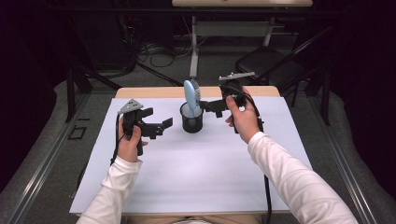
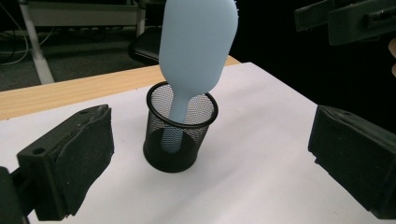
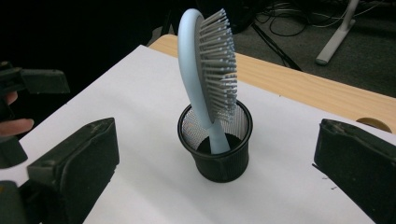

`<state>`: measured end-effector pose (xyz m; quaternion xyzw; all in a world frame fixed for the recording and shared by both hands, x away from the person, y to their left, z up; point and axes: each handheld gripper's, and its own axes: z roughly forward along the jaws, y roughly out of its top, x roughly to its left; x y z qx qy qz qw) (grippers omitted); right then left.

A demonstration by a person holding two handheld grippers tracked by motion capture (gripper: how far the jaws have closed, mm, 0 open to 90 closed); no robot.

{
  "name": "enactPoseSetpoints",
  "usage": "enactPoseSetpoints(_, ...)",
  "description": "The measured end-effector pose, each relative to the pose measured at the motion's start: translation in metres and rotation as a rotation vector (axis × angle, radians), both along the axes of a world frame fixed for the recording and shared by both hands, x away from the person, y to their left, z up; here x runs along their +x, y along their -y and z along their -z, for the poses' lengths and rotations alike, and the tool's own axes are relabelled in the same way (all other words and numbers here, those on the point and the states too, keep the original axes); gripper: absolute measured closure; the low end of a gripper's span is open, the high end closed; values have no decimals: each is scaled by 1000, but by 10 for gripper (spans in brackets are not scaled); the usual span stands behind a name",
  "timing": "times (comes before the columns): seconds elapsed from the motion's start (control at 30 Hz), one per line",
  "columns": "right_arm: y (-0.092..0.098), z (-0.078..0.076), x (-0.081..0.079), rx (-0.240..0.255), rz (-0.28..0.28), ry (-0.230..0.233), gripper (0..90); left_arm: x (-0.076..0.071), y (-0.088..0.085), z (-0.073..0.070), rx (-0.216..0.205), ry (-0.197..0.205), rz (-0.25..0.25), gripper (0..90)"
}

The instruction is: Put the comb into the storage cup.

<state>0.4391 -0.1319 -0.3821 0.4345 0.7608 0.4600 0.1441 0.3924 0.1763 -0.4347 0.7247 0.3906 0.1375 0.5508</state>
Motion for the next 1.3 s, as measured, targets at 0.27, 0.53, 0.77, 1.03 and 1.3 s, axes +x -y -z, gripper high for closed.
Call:
enactPoseSetpoints(0.27, 9, 4, -12, 0, -12, -4, 0, -1, 0, -4, 6, -4, 14, 4)
enactPoseSetpoints(0.53, 18, 5, -21, 6, -16, -1, 0, -3, 1, -8, 14, -7, 31, 4)
enactPoseSetpoints(0.77, 28, 4, -29, 29, -13, -2, 1, -6, -1, -12, 11, -5, 42, 4)
enactPoseSetpoints(1.03, 42, 9, -35, 30, 5, 3, 2, -9, 0, -15, 24, -1, 54, 4)
enactPoseSetpoints(1.3, 60, 17, -45, 45, 25, -2, 6, -9, -1, -16, 29, -7, 54, 4)
